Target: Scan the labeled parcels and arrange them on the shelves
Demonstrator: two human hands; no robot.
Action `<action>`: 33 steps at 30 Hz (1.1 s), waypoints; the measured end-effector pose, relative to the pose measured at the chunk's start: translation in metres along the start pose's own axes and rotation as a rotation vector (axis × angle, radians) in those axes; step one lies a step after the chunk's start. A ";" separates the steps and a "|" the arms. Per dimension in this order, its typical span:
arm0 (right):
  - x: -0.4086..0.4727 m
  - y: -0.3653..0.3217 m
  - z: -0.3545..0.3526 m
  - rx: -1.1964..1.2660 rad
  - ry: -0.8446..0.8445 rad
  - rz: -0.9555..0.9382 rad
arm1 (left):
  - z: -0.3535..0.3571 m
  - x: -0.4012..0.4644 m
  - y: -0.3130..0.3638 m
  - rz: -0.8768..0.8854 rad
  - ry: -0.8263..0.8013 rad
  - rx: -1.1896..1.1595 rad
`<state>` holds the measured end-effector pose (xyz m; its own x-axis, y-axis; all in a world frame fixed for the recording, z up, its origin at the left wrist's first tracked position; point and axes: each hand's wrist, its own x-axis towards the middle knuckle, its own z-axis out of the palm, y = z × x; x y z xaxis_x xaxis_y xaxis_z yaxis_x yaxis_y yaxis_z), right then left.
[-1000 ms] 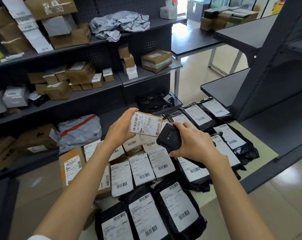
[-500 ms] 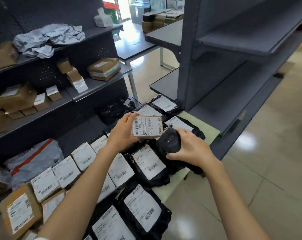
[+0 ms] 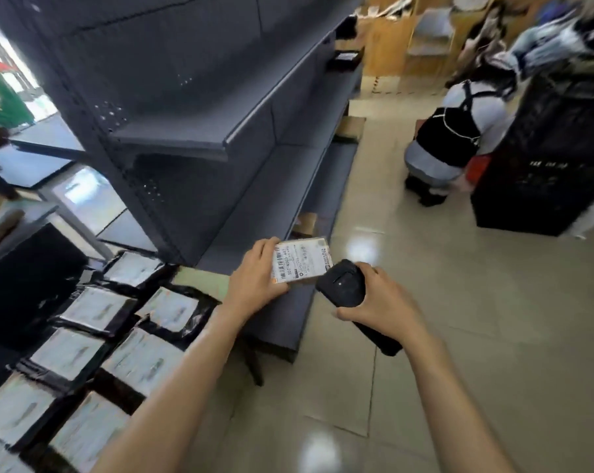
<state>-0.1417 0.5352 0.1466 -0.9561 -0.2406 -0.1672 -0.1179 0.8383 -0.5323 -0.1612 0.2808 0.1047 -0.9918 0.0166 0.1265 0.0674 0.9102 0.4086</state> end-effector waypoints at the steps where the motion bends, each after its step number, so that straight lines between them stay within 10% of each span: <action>1: 0.003 0.016 -0.009 0.013 0.022 0.038 | 0.009 0.015 0.016 0.016 0.002 0.005; 13: 0.141 0.138 -0.085 0.098 0.211 0.314 | 0.100 0.237 0.112 0.112 -0.055 -0.046; 33: 0.592 0.244 -0.277 0.146 0.304 0.244 | 0.148 0.747 0.167 0.117 -0.004 -0.100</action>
<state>-0.8108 0.7327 0.1481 -0.9895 0.1302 -0.0622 0.1404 0.7695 -0.6230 -0.9073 0.5065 0.1337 -0.9770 0.1224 0.1747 0.1930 0.8562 0.4792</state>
